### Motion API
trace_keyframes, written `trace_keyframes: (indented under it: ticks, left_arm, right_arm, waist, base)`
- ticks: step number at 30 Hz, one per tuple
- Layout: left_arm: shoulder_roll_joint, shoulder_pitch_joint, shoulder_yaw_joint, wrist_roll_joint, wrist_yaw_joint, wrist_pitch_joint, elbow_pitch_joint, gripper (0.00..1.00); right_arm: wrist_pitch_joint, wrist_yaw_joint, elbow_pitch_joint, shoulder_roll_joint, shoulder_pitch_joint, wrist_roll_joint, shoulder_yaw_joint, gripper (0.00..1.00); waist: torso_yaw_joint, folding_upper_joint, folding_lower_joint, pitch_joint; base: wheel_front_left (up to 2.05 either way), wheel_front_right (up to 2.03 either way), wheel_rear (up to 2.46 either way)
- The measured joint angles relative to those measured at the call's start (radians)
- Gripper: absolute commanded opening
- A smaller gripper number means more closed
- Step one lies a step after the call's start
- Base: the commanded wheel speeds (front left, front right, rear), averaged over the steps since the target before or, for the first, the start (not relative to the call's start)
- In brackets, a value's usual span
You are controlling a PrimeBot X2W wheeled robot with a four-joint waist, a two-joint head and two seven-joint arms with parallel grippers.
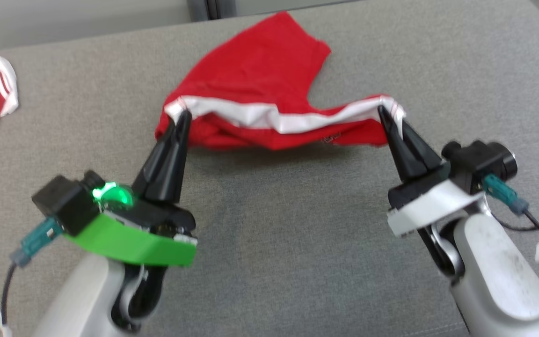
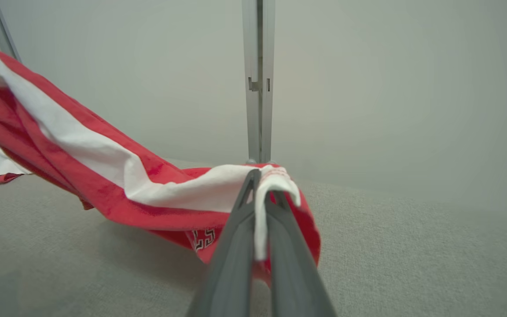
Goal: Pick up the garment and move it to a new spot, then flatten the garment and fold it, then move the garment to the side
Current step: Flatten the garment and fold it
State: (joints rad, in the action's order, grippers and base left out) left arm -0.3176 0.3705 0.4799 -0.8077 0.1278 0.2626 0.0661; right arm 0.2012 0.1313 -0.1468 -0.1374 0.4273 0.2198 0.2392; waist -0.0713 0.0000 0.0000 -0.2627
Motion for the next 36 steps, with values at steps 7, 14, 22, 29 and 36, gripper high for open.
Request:
trace_keyframes:
  ticks: [7, 14, 22, 29, 36]
  left_arm:
    - [0.012, -0.207, -0.03, 0.027, 0.0, 0.0, 0.092, 0.0]
    - [0.054, -0.403, -0.078, 0.037, 0.0, 0.0, 0.137, 0.0]
    - [0.13, -0.441, -0.058, 0.034, 0.0, 0.0, 0.07, 0.0]
    - [0.209, -0.408, -0.072, -0.026, 0.0, 0.002, -0.03, 0.0]
    - [0.257, -0.335, -0.112, -0.065, 0.0, 0.001, -0.132, 0.0]
  right_arm:
    - [-0.104, 0.0, 0.228, 0.016, -0.257, -0.05, -0.039, 0.0]
    - [-0.196, 0.0, 0.409, 0.044, -0.45, -0.082, -0.127, 0.0]
    - [-0.201, 0.0, 0.349, 0.032, -0.395, -0.128, -0.165, 0.0]
    - [-0.206, 0.0, 0.14, -0.015, -0.175, -0.116, -0.113, 0.0]
    - [-0.19, 0.0, -0.099, -0.067, 0.089, -0.093, -0.016, 0.0]
  waist:
    - [-0.001, 0.0, -0.0001, 0.104]
    - [0.006, 0.0, -0.0001, 0.19]
    - [0.045, 0.0, -0.0001, 0.169]
    - [0.087, 0.0, -0.0001, 0.102]
    - [0.136, 0.0, -0.0001, 0.025]
  base:
    - [0.0, 0.0, 0.0]
    - [0.0, 0.0, 0.0]
    - [0.0, 0.0, 0.0]
    - [0.0, 0.0, 0.0]
    - [0.0, 0.0, 0.0]
